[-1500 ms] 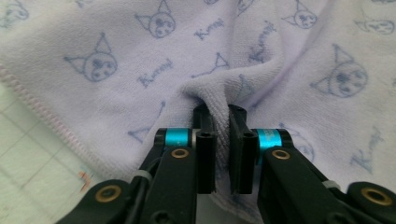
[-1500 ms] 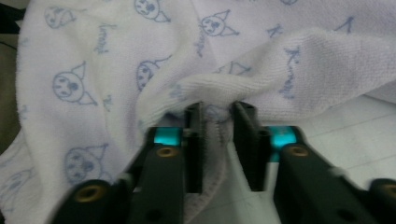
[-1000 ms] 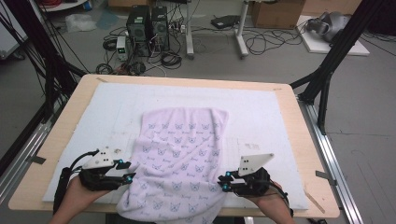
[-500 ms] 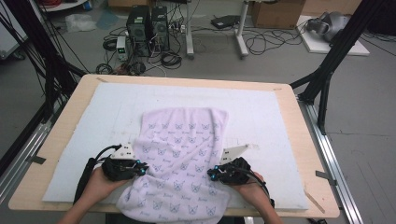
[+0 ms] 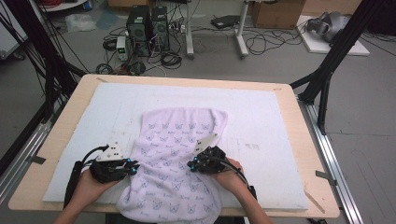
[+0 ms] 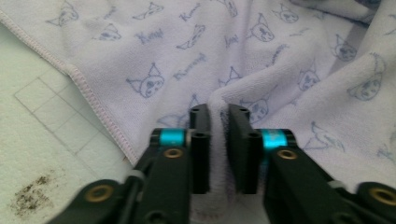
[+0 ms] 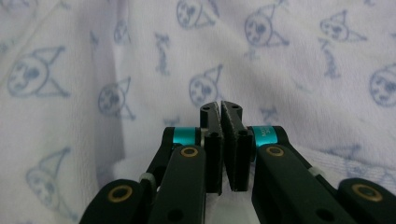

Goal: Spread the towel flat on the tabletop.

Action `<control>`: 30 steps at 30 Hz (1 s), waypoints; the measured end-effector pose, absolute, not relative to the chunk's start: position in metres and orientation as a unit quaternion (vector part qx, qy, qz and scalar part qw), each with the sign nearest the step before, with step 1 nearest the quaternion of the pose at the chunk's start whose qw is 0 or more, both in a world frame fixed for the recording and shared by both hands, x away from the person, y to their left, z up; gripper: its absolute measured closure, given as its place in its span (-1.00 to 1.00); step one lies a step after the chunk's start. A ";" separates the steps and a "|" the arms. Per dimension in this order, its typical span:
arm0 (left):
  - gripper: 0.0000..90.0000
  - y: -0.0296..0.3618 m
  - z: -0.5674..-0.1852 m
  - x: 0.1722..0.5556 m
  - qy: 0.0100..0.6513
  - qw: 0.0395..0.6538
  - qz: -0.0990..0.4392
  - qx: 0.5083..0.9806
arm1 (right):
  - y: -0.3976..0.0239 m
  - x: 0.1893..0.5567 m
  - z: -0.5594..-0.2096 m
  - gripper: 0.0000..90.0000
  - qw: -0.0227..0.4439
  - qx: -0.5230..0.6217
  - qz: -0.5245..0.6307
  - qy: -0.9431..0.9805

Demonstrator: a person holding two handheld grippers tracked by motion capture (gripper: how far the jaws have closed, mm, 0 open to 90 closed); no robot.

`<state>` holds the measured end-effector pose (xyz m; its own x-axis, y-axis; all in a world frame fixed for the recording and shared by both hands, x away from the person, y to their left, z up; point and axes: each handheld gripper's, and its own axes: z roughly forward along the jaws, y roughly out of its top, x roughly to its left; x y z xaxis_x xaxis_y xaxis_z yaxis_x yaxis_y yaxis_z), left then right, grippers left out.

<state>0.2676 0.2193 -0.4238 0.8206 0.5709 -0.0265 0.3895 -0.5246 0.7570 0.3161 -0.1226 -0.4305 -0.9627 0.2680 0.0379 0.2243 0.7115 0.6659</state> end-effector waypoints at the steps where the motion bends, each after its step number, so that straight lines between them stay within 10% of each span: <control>1: 0.58 0.221 -0.422 0.268 0.278 0.403 0.115 0.865 | -0.125 0.316 -0.429 0.81 0.033 0.135 0.359 0.923; 17: 0.46 0.216 -0.437 0.271 0.278 0.389 0.094 0.873 | -0.171 0.285 -0.438 0.52 0.028 0.143 0.387 0.910; 21: 0.74 0.216 -0.440 0.271 0.274 0.385 0.098 0.876 | -0.167 0.287 -0.440 0.91 0.013 0.137 0.376 0.916; 30: 0.82 0.216 -0.437 0.268 0.275 0.386 0.100 0.875 | -0.226 0.250 -0.395 0.93 0.065 0.163 0.390 0.904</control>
<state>0.2679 0.2158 -0.4369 0.8290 0.5581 -0.0368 0.4038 -0.5517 0.7297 0.2497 -0.2257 -0.3950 -0.9383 0.3458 0.0099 0.2444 0.6423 0.7265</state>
